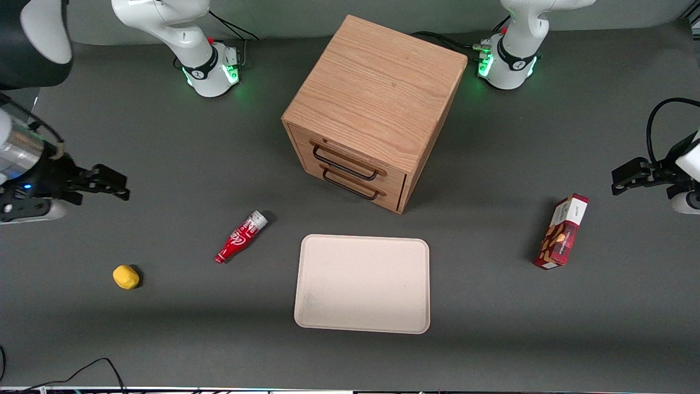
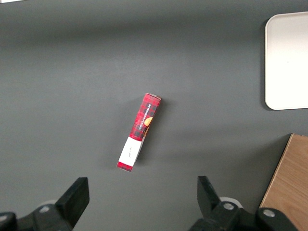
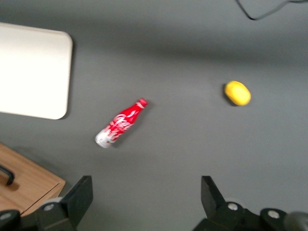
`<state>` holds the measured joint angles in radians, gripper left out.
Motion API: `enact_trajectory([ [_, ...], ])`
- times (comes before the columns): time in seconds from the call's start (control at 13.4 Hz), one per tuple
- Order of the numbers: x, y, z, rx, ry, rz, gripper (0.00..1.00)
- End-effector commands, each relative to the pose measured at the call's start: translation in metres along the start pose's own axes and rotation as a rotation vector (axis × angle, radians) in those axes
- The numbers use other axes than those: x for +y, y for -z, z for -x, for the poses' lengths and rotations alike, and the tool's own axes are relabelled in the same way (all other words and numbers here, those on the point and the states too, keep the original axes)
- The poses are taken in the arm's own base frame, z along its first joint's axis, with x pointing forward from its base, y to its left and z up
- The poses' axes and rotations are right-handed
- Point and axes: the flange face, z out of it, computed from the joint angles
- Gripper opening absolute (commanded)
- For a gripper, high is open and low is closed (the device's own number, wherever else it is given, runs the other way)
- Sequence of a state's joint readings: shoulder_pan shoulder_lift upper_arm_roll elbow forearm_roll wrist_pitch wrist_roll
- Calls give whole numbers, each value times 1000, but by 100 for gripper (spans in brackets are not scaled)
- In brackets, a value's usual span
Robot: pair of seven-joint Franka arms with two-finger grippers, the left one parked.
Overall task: Open upper drawer
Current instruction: 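Move the right gripper toward the upper drawer's black handle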
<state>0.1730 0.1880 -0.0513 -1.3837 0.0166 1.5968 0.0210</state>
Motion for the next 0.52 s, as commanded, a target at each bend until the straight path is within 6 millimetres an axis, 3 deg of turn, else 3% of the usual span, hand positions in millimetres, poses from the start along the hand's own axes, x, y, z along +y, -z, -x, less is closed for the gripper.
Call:
enact_trajectory([
  [0.0,-71,4,3,-3,131,16,100],
  [0.22,-155,-1,10,3,264,16,100],
  [0.45,-218,-20,13,-12,358,1,100],
])
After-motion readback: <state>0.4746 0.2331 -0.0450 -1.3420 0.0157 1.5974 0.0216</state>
